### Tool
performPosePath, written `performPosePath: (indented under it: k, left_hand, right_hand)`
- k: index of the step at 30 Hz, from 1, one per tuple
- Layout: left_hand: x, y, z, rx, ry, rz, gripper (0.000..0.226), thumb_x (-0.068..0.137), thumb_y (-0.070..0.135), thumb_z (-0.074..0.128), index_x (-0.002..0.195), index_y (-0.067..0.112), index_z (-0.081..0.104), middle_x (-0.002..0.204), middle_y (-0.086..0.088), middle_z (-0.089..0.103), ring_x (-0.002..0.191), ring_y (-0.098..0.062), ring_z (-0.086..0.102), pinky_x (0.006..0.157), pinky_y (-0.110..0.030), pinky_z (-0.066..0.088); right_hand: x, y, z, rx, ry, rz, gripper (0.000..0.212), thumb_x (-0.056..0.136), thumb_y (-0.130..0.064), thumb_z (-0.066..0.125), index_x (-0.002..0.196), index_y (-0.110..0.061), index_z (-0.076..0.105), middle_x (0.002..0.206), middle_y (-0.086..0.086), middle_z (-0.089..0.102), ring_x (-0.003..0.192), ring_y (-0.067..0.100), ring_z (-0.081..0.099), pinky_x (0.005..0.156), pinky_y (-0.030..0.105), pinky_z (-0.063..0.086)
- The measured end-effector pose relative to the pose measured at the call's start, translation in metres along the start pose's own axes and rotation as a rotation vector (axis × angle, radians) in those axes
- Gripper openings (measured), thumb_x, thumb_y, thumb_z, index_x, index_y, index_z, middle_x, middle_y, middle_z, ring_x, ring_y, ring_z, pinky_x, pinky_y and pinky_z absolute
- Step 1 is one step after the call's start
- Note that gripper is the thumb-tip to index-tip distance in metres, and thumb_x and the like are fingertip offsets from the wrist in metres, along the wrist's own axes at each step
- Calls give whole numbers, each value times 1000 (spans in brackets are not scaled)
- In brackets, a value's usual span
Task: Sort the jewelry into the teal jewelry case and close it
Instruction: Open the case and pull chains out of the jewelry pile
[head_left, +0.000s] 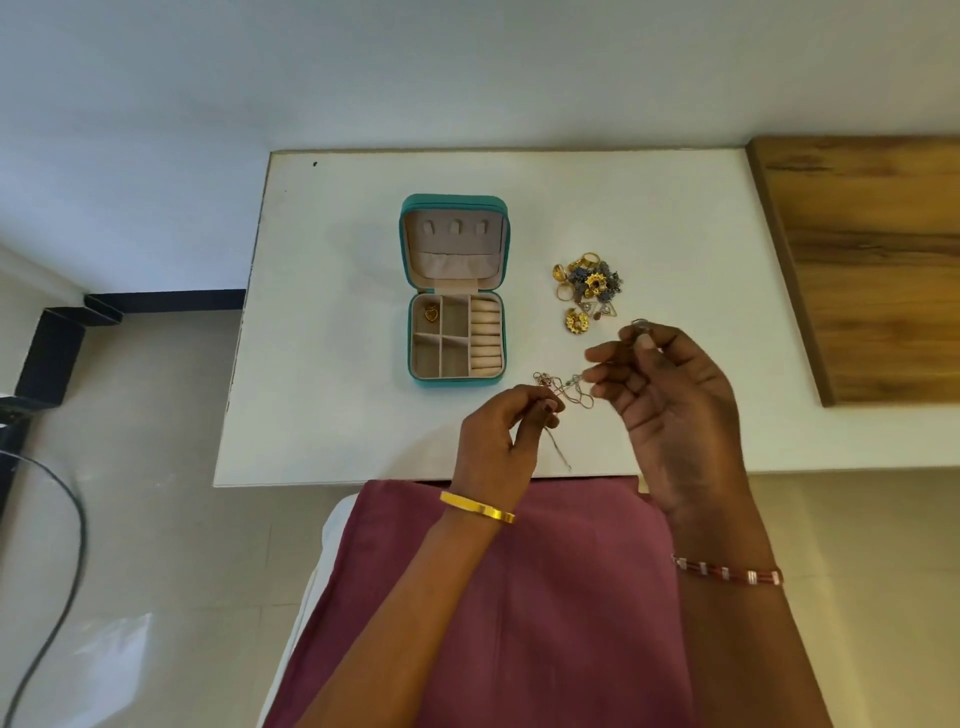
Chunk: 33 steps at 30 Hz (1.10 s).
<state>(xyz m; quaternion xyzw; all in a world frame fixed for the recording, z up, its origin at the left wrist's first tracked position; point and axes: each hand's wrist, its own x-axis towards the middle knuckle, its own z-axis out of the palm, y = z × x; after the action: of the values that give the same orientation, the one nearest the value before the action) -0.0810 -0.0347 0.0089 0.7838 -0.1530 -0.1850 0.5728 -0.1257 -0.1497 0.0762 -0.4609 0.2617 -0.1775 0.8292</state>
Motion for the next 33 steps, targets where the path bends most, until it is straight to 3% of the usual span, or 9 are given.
performPosePath:
  k: [5,8,13,18,22,25,29,33]
  left_hand:
    - [4,-1,-1,-50,-55,-150,14,89,11,53,81,13,65,68,12,61,64,9,58,66,-2,42]
    - [5,-3,0,-112,-64,-260,17,89,11,52,79,16,63,69,6,63,70,-5,61,70,-13,50]
    - [9,-2,5,-308,52,-455,12,89,7,51,87,8,62,68,-6,60,66,-15,60,66,-16,54]
    - [13,0,23,-293,54,-462,15,86,4,56,97,0,64,73,-5,63,70,-14,61,75,-23,55]
    - [16,2,37,-149,78,-418,17,84,5,59,98,4,67,84,-5,66,75,-16,62,88,-39,52]
    - [17,3,39,-44,83,-382,19,83,7,59,100,4,68,97,-9,69,86,-17,64,92,-38,50]
    - [16,4,30,83,91,-321,21,86,11,57,103,8,68,106,-9,69,89,-9,59,90,-24,47]
    - [13,5,15,39,127,-327,20,86,13,58,102,11,68,102,-9,70,91,-16,63,92,-35,50]
  right_hand:
    - [6,-4,-30,-9,219,-72,16,93,-6,43,87,-11,57,67,1,68,60,15,60,56,20,50]
    - [8,2,-39,-64,317,-63,16,93,-7,46,86,-12,59,65,-1,69,59,12,60,56,19,50]
    - [14,21,-52,-196,447,-24,15,91,-6,51,85,-13,62,74,5,64,64,13,59,59,19,52]
    - [15,50,-56,-385,441,117,9,87,-6,58,81,-8,64,68,7,62,59,12,58,58,19,53]
    - [19,64,-59,-693,372,112,6,83,-4,62,84,-5,67,70,7,64,63,19,60,69,34,54]
    - [21,68,-63,-868,322,79,5,80,-7,65,85,-7,68,77,11,67,69,20,60,69,25,51]
    - [23,72,-63,-983,316,43,6,81,-12,67,86,-8,68,72,4,63,63,14,56,57,8,39]
    - [21,69,-57,-1048,324,-59,6,84,-9,63,87,-9,68,73,1,61,64,8,54,57,-1,37]
